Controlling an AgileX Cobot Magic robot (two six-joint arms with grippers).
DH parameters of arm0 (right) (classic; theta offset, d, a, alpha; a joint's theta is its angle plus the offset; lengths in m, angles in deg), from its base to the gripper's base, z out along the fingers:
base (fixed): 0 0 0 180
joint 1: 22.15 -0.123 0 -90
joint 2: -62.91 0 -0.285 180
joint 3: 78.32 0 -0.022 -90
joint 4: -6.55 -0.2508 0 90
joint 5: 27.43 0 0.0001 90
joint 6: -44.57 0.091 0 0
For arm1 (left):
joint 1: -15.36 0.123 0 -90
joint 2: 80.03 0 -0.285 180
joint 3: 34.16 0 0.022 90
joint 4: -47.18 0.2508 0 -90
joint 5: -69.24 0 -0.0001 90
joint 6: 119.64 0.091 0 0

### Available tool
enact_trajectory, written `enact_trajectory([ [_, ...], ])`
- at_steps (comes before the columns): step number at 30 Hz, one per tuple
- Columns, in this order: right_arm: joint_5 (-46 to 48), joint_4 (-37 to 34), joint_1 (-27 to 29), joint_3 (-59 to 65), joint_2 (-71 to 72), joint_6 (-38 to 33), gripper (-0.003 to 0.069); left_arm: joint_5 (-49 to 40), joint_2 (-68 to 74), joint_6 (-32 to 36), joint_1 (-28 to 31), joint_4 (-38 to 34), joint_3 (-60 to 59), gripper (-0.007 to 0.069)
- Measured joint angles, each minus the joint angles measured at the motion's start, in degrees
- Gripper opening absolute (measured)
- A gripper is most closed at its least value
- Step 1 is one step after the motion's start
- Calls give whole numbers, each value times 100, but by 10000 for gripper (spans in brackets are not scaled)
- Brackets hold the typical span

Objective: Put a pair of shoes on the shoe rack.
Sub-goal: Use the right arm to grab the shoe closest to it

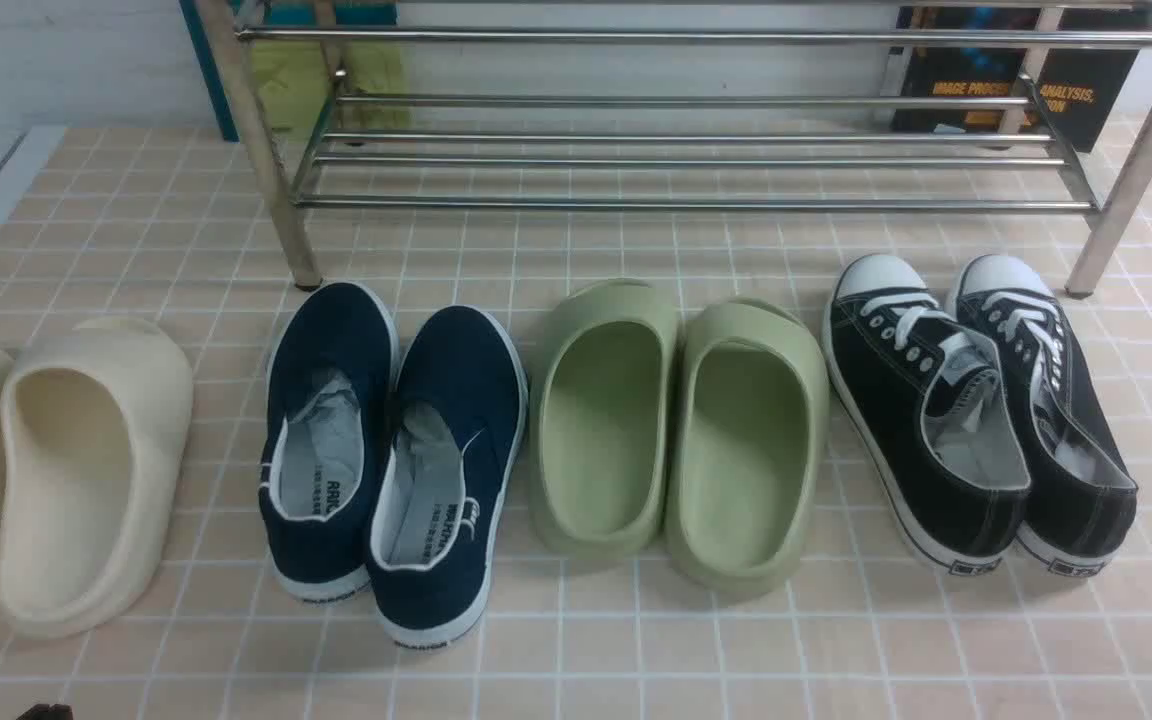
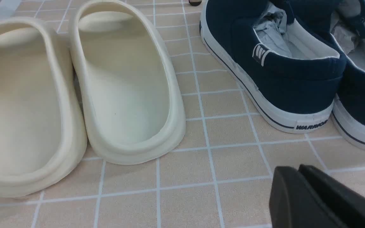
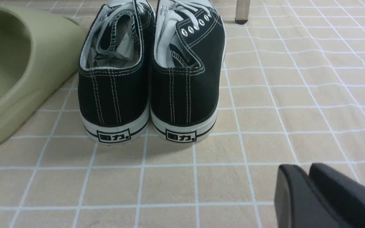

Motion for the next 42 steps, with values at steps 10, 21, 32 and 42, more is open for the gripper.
enact_trajectory([
  [10,0,0,0,0,0,0,97,0,0,11,0,0,0,61],
  [21,0,0,0,0,0,0,111,0,0,11,0,-5,0,67],
  [32,0,0,0,0,0,0,125,0,0,11,0,-5,0,73],
  [42,-398,41,0,56,0,0,134,0,0,11,0,-5,0,73],
])
